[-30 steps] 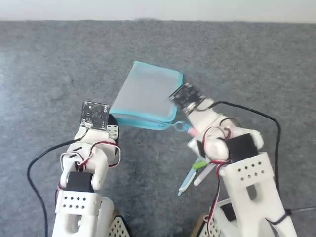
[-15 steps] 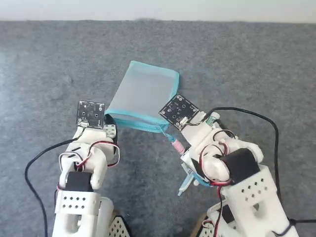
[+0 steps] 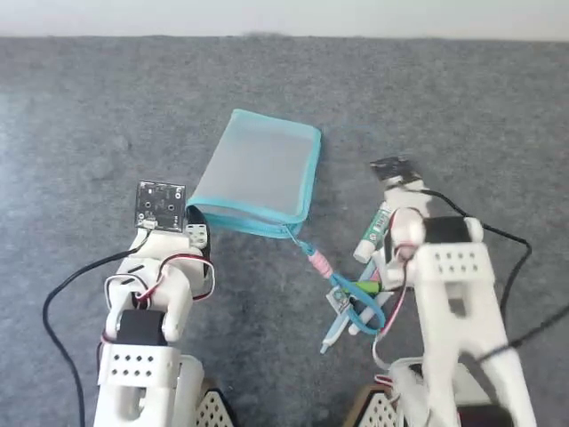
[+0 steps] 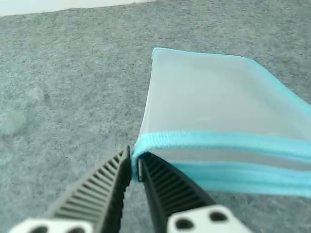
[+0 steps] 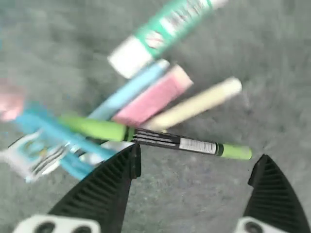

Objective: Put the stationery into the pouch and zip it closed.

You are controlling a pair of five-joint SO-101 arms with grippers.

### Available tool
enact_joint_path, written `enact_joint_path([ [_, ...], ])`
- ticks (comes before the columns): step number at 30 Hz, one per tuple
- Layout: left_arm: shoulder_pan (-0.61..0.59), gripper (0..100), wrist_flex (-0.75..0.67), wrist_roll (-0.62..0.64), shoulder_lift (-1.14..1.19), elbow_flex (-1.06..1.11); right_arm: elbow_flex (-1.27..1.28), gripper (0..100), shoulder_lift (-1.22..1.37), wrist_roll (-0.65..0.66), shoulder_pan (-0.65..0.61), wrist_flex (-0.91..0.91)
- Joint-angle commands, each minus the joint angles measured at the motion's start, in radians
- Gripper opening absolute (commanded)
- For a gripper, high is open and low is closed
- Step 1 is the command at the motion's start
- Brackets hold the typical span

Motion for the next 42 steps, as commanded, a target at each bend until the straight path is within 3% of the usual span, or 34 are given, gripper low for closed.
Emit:
enact_joint_path([
  [1, -0.006, 1, -0.006, 0.015, 0.006, -0.030, -0.009, 34.6, 0.090, -0.054, 0.051, -0.047],
  [6, -0.006, 1, -0.006, 0.015, 0.006, -0.030, -0.011, 34.6, 0.200, -0.083, 0.048, -0.053],
  [15, -0.005, 1, -0.005, 0.015, 0.006, -0.028, -0.083, 34.6, 0.404, -0.342, 0.053, -0.102],
  [18, -0.005, 1, -0.005, 0.015, 0.006, -0.028, -0.103, 33.9, 0.464, -0.345, 0.056, -0.104],
  [29, -0.002, 1, -0.005, 0.015, 0.006, -0.028, -0.267, 14.3, 0.510, -0.342, 0.219, -0.110],
  [37, -0.003, 1, -0.005, 0.015, 0.006, -0.028, -0.457, 0.4, 0.519, -0.253, 0.216, -0.102],
  [42, -0.002, 1, -0.005, 0.015, 0.006, -0.028, -0.468, 0.9, 0.510, -0.252, 0.211, -0.030],
])
